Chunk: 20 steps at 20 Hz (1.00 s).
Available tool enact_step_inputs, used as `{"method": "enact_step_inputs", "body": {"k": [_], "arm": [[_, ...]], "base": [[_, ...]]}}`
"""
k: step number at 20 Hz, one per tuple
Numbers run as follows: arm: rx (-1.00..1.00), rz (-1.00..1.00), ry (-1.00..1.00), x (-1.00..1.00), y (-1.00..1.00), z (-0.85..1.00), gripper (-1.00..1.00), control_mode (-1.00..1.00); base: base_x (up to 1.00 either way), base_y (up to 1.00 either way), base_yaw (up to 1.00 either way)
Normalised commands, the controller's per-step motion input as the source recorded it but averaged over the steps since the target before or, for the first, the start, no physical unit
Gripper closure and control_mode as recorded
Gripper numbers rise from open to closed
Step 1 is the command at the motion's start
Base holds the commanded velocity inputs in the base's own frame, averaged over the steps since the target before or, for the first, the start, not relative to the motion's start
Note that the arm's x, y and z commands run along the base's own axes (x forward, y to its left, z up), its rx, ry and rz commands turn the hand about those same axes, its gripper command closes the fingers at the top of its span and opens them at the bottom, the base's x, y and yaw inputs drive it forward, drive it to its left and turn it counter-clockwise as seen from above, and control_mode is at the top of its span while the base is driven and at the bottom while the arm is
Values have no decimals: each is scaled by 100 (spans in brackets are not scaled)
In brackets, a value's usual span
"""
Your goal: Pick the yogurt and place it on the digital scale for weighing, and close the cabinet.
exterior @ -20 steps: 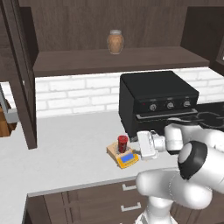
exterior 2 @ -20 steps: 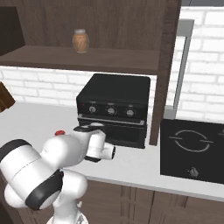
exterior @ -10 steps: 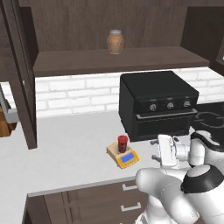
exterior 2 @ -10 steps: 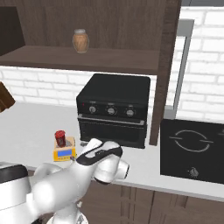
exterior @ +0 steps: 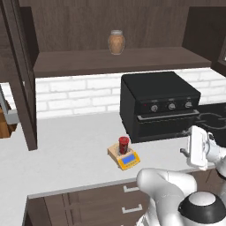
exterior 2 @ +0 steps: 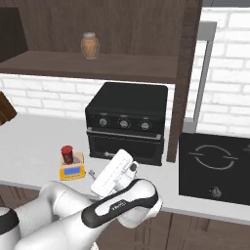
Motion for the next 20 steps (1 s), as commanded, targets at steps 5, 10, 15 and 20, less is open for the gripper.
{"method": "enact_step_inputs", "body": {"k": [5, 10, 15, 20], "arm": [[29, 0, -16, -22, -100, 77, -100, -100], [36, 0, -20, -6, -100, 59, -100, -100], [27, 0, -9, 0, -91, 37, -100, -100], [9, 0, 5, 9, -54, 3, -100, -100]], "base": [[0, 0, 0], [0, 0, 0], [0, 0, 0], [0, 0, 0]]}}
